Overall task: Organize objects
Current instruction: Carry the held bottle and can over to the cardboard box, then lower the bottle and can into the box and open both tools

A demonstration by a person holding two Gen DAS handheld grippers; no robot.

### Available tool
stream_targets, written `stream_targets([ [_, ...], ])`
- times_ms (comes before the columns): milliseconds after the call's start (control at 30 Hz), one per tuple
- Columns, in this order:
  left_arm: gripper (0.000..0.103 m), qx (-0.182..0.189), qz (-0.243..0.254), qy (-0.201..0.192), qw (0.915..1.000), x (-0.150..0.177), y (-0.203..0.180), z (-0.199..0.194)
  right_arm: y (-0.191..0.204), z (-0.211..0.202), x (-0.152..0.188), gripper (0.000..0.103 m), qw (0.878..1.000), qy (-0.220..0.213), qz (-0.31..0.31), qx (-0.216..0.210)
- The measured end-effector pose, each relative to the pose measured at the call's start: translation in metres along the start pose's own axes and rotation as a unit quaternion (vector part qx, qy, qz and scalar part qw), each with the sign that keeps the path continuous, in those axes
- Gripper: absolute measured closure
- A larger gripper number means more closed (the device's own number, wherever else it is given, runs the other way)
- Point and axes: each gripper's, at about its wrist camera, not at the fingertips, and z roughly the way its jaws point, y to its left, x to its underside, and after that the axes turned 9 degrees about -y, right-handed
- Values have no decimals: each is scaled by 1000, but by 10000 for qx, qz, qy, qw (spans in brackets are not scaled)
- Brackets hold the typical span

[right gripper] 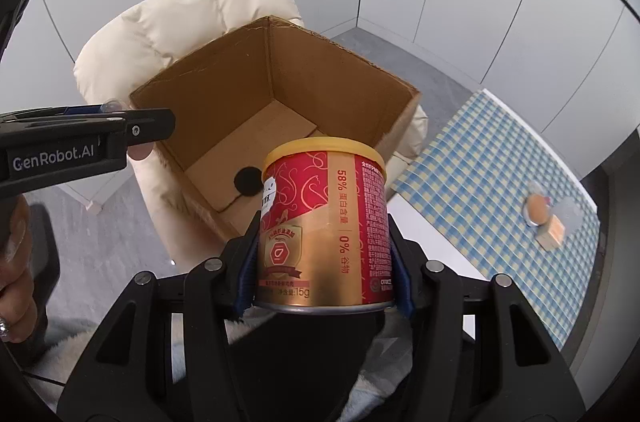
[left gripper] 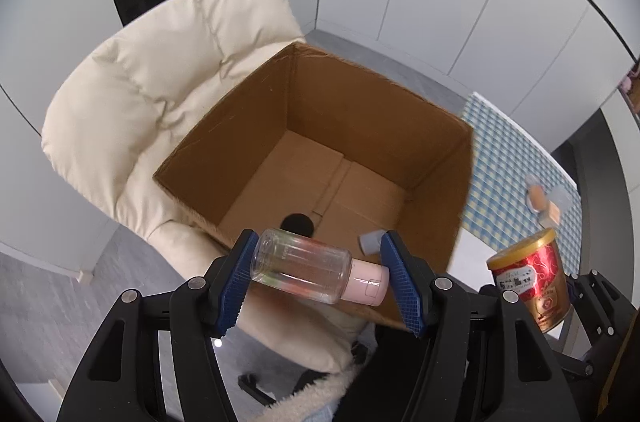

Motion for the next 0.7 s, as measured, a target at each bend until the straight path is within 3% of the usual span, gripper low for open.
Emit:
stream_targets([
  [333,39,-135,-133,391,9991,-27,8,63,-5,50,-30,47,9999,137,20,-26],
  [700,39,-140,25,401,9991,-41,10,91,-6,101,-60,47,9995,210,220,27],
])
